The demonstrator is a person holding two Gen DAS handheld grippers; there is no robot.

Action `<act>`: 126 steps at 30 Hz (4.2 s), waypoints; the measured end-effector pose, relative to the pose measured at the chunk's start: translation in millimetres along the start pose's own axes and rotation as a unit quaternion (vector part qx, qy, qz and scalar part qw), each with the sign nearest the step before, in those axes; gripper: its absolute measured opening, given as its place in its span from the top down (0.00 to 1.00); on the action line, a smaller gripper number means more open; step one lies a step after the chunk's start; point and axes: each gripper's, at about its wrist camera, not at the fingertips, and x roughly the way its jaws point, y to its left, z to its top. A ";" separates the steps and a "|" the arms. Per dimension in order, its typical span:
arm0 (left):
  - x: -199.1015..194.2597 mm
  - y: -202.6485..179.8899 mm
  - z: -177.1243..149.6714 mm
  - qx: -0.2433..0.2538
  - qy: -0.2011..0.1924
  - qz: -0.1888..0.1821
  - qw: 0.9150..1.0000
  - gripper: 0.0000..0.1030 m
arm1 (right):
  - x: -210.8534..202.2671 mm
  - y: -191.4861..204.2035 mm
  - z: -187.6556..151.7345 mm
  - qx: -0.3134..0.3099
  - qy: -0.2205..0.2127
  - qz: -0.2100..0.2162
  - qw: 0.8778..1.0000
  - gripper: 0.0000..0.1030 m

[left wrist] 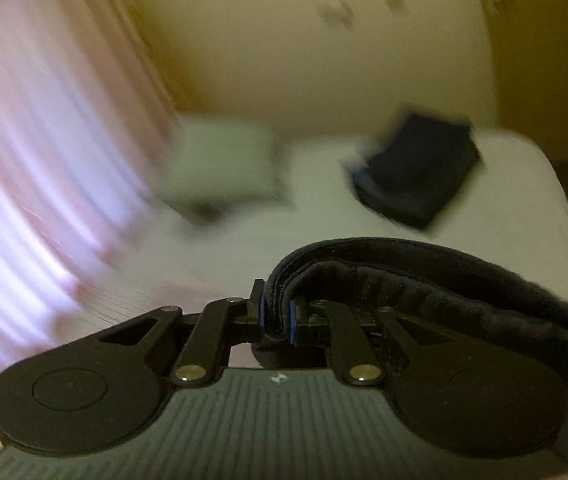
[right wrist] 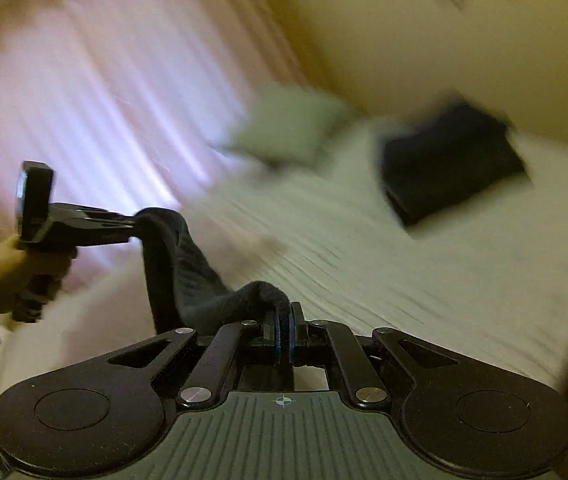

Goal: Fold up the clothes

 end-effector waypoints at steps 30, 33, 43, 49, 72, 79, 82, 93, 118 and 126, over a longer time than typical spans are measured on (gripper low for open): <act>274.8 -60.8 -37.3 -0.051 0.202 -0.145 0.967 0.56 | 149.8 -184.2 72.0 -0.020 0.149 -0.124 0.981 0.97; 211.6 -29.7 -92.8 -0.083 0.218 -0.106 0.967 0.52 | 169.5 -144.9 57.7 -0.058 0.170 -0.088 0.980 0.97; -6.6 38.4 -315.2 -0.169 0.305 0.007 0.937 0.49 | 196.4 23.1 -43.6 -0.280 0.224 0.012 0.933 0.24; -99.2 24.9 -414.4 -0.136 0.338 0.039 0.930 0.45 | 188.1 116.4 -134.3 -0.477 0.248 0.083 0.839 0.24; -93.8 -28.7 -487.9 -0.004 0.278 0.117 0.953 0.54 | 226.5 168.3 -224.2 -0.731 0.208 0.103 0.642 0.93; -135.6 42.4 -438.7 -0.092 0.282 0.102 0.950 0.89 | 209.9 233.4 -135.4 -0.694 0.164 0.122 0.690 0.94; -145.7 102.0 -412.8 -0.131 0.278 0.103 0.946 0.90 | 246.8 257.8 -113.5 -0.686 0.126 0.111 0.708 0.93; -125.5 157.0 -404.8 -0.191 0.244 0.172 0.935 0.37 | 261.1 209.9 -124.0 -0.591 0.176 0.070 0.784 0.35; -212.7 184.7 -480.6 -0.462 0.147 0.047 0.873 0.91 | 130.9 199.1 -290.1 -0.585 0.297 0.105 0.747 0.35; -228.2 237.7 -459.8 -0.405 0.149 0.185 0.883 0.79 | 104.0 188.2 -289.2 -0.583 0.287 0.079 0.756 0.20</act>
